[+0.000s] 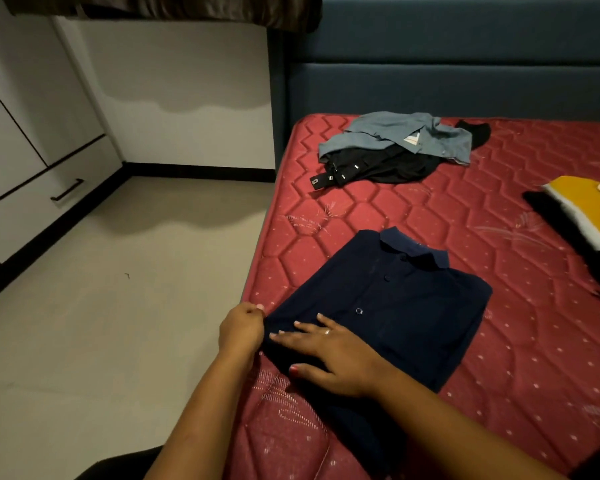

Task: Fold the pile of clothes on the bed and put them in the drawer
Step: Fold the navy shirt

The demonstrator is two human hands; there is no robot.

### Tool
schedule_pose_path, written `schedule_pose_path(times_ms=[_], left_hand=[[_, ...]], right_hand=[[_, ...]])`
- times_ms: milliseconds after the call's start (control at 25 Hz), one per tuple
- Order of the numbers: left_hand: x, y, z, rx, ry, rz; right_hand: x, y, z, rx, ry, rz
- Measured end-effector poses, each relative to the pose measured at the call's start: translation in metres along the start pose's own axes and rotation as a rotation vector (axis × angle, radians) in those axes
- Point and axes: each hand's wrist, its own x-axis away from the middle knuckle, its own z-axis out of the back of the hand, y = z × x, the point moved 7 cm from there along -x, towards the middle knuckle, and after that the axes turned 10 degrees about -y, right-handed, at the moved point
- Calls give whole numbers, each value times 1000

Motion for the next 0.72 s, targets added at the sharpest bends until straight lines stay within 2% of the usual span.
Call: schedule_pose_path(times_ms=[80, 120, 200, 280, 360, 480, 720], left_hand=[[13, 27, 9, -291, 226, -238], [25, 43, 1, -340, 248, -386], [47, 60, -40, -460, 108, -593], [54, 48, -85, -675, -93, -568], [48, 25, -107, -829, -195, -473], [36, 12, -110, -927, -206, -431], [40, 12, -111, -910, -185, -448]], right_hand=[[-1, 26, 24, -26, 201, -122], [1, 47, 32, -12, 252, -243], [5, 88, 35, 92, 177, -504], [8, 111, 30, 120, 82, -633], [5, 119, 28, 90, 95, -658], [3, 133, 35, 59, 168, -677], [35, 166, 42, 63, 299, -747]])
